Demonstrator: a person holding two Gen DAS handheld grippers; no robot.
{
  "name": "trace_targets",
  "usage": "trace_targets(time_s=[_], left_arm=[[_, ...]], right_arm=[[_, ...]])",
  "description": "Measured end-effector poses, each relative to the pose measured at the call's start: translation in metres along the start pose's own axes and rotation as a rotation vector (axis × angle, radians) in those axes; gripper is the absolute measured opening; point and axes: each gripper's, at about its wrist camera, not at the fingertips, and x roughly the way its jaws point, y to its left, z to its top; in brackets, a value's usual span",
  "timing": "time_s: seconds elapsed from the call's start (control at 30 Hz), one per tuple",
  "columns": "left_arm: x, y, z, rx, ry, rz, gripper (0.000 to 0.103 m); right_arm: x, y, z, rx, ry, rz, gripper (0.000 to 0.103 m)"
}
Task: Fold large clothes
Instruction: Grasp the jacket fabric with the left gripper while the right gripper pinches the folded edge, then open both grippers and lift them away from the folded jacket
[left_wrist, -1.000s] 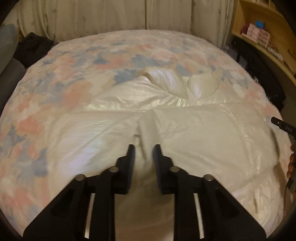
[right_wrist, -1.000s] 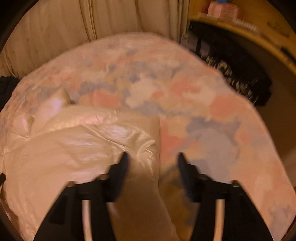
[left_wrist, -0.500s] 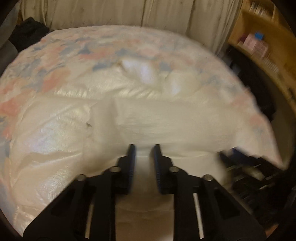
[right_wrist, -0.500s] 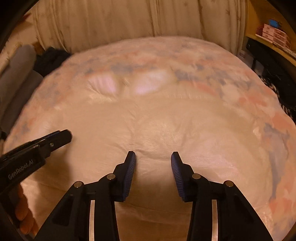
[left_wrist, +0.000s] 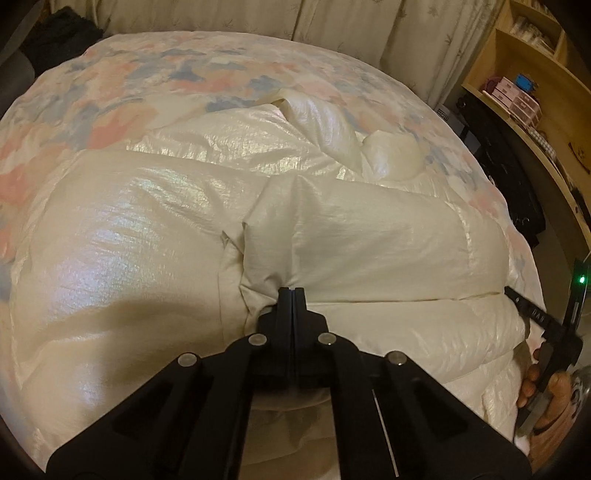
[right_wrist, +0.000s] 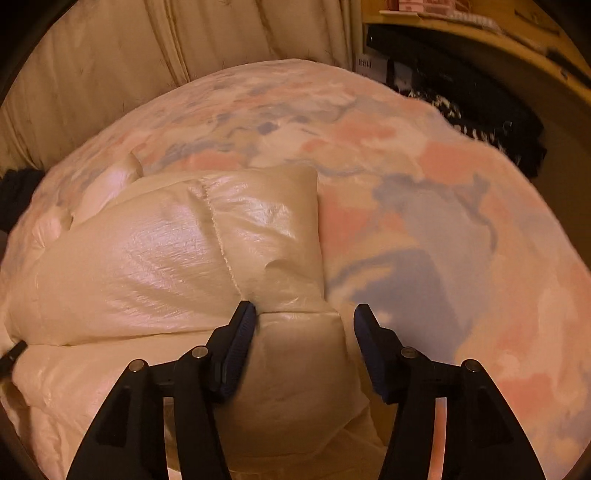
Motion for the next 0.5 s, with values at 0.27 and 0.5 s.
trace_targets(time_s=[0.27,0.5], left_arm=[[-0.003,0.003,0.003,-0.084,0.037,-0.008,0.001],[-0.016,-0.021,0.002,0.006,0.035,0.070,0.023]], right_arm=[[0.018,0.001,0.005,-0.043,-0.012,-0.039,0.055],[0.038,0.001,0.024,-0.021,0.010,0.014,0.081]])
